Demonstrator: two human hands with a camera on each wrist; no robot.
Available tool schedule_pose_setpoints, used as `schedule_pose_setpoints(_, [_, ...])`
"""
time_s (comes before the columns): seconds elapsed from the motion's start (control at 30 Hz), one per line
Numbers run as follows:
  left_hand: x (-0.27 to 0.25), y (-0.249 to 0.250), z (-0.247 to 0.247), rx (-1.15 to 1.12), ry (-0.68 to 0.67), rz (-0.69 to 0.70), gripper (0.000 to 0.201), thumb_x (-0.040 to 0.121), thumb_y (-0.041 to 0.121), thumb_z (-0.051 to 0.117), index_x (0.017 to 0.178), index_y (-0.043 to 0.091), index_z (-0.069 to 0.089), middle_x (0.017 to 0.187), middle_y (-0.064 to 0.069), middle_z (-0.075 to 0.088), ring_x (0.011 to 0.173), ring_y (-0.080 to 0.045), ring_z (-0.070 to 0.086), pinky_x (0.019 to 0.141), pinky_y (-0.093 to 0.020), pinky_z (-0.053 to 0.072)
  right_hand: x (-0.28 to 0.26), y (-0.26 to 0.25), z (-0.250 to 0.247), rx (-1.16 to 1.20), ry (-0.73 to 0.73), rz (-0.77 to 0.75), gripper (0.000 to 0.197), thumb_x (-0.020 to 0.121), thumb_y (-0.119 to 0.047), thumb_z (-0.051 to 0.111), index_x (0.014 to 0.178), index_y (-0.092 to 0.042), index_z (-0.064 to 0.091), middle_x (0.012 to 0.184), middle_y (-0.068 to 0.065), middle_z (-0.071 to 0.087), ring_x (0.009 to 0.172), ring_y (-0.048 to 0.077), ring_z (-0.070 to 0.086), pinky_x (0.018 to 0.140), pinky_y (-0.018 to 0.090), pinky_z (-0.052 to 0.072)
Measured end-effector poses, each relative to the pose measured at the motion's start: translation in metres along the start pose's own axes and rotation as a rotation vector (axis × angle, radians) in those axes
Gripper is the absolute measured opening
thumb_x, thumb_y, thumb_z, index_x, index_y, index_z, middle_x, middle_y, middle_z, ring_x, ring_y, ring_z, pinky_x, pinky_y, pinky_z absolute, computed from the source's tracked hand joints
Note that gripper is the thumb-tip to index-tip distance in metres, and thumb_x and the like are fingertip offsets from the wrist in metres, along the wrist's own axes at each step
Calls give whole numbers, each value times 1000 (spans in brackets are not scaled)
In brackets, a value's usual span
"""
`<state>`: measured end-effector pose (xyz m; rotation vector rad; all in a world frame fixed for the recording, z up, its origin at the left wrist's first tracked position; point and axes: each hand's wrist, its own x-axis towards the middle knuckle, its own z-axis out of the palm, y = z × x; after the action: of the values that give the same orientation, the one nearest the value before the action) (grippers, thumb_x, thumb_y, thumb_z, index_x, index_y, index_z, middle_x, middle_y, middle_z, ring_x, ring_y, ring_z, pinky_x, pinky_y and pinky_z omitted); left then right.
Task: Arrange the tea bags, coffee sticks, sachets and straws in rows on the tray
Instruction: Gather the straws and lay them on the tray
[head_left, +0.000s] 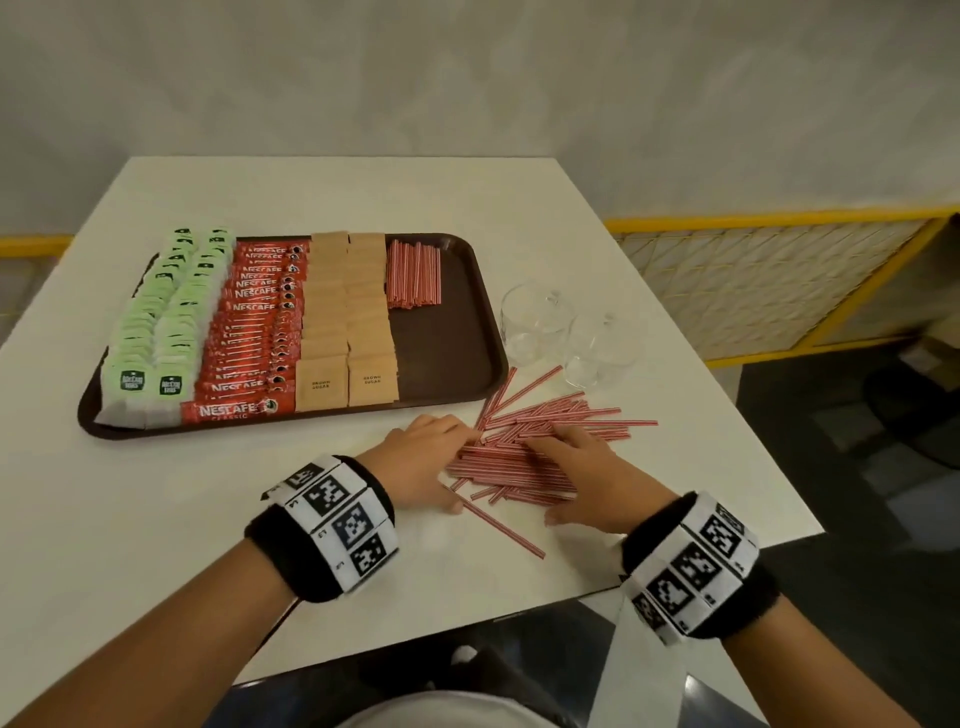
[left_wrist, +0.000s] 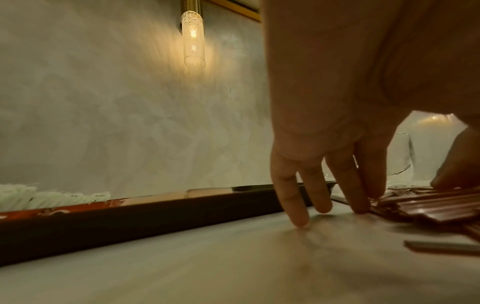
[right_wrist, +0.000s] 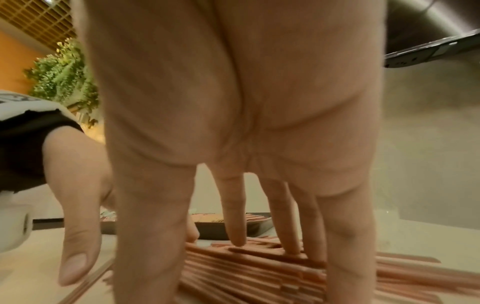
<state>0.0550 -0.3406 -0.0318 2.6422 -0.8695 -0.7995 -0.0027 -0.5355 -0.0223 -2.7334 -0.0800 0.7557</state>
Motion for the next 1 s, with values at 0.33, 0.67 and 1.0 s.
schedule_pose_setpoints(0.33, [21, 13, -4, 11, -93, -55, 122, 63, 49, 80, 150, 21, -1, 156, 1, 15, 141, -20, 15, 114, -48, 20, 41, -6, -43, -222, -119, -52, 120, 62, -49, 81, 150, -26, 3, 158, 0, -5, 145, 20, -8, 118, 48, 8])
schedule_pose_setpoints(0.67, [22, 16, -7, -49, -12, 51, 104, 68, 34, 81, 147, 24, 14, 149, 1, 28, 138, -21, 22, 111, -49, 24, 20, 10, -30, -8, 4, -115, 107, 69, -48, 77, 150, -27, 9, 158, -5, 3, 144, 16, 5, 117, 38, 13])
schedule_pose_setpoints(1.0, [38, 36, -3, 90, -119, 12, 131, 64, 46, 81, 148, 16, -15, 157, -4, 1, 144, -21, 5, 116, -49, 12, -4, 48, -8, 2, -44, 210, 130, 60, -48, 83, 150, -22, -8, 158, 8, -9, 145, 27, -4, 118, 45, 13])
